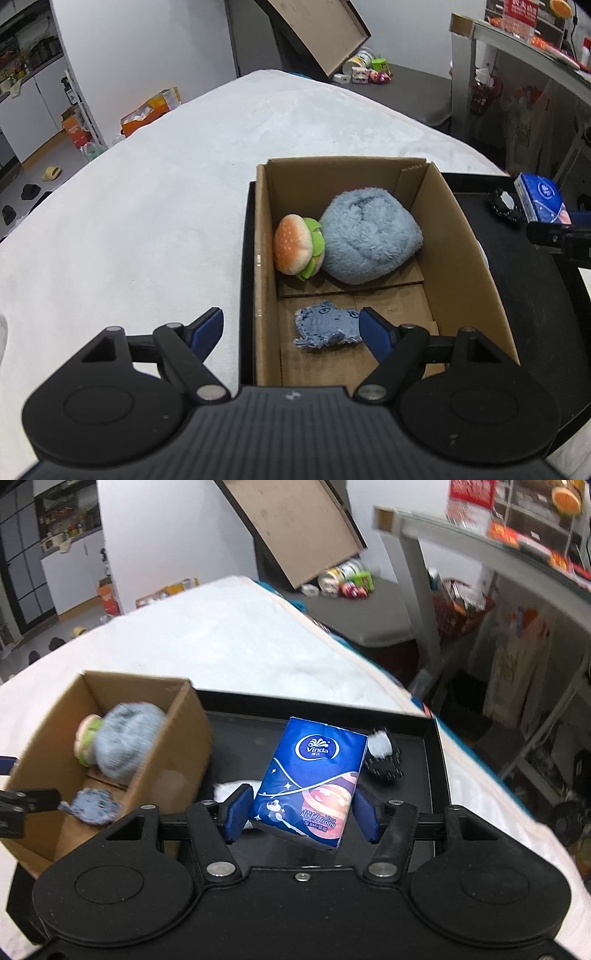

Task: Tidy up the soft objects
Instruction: 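Lift the tissue pack and carry it over the box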

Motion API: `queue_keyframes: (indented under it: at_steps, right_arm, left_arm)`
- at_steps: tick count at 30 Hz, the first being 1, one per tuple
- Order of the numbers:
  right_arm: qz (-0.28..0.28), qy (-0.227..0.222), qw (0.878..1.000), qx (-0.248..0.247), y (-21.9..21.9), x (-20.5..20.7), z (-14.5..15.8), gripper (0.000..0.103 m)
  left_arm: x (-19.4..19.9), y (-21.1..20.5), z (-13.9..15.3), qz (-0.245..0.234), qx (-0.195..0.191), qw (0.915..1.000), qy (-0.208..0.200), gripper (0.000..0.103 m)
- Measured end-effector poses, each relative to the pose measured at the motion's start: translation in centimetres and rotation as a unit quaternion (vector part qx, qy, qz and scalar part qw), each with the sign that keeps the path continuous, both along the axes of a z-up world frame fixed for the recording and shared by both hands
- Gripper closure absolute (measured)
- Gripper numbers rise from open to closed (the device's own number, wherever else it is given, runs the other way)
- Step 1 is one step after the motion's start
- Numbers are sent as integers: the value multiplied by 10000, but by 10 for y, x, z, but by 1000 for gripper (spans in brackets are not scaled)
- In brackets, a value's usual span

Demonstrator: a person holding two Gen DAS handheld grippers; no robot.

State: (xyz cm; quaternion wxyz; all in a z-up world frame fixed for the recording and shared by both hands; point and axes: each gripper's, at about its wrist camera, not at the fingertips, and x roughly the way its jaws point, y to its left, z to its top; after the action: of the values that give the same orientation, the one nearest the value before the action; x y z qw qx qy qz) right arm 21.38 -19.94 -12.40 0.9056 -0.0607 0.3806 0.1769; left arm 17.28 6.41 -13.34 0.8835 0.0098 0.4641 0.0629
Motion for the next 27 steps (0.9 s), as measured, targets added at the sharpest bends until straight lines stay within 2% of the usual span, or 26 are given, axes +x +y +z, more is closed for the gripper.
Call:
queue_keyframes:
  at_steps: [7,13,17,22,25,27]
  right_arm:
    - [225,-291,9993,39,19,-11,23,46]
    - [398,-392,9984,2,35,-18,30,46]
    - [514,-435,9977,-25,46,-22,32,45]
    - [653,-461,9968,-32,58,-27,34,45]
    - [731,-471,9962,-51,63,-30,34,45]
    - [796,-499,9956,-45,66,-32,34,45]
  left_arm:
    - [-7,10,2,86,-64,9999,-119,24]
    - [-10,16,1,76,-154,9997,-177,25]
    - [-13,18,-2,39,-212,9996,-166,29]
    - [-16,21,-4,21,-226,9996,-171,40]
    - [-16,23,-7,9,-288,9995,-126,51]
    - [-17,22,-8,-3,-295,9995,-124,63]
